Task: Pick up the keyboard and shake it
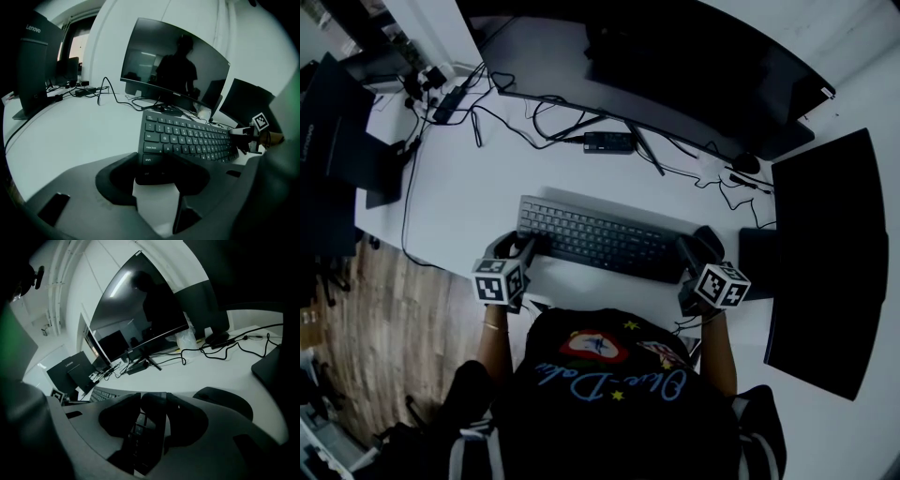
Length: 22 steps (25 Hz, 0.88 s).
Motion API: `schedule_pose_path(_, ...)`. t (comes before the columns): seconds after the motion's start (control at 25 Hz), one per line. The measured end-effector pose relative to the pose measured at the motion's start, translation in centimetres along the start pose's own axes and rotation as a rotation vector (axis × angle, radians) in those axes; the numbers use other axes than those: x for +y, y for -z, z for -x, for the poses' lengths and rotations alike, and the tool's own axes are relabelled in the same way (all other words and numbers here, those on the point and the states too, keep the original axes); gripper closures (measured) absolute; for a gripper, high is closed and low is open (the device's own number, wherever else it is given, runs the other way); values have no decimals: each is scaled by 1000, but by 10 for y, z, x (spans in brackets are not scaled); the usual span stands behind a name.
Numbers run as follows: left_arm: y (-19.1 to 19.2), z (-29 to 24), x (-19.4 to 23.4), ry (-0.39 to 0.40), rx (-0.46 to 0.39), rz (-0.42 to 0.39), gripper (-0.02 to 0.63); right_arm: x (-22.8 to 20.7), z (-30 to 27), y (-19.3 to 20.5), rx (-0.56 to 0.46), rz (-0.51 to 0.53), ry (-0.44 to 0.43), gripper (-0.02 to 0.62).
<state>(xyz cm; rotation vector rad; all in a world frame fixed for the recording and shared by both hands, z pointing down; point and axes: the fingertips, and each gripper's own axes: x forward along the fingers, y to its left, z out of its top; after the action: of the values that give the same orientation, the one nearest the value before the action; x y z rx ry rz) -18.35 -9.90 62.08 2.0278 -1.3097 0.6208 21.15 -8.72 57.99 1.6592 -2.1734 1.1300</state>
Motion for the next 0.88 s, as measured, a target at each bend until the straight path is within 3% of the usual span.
schedule_pose_path(0.88, -67, 50, -22, 14, -266, -98, 410, 40, 54, -65, -302, 119, -56, 430)
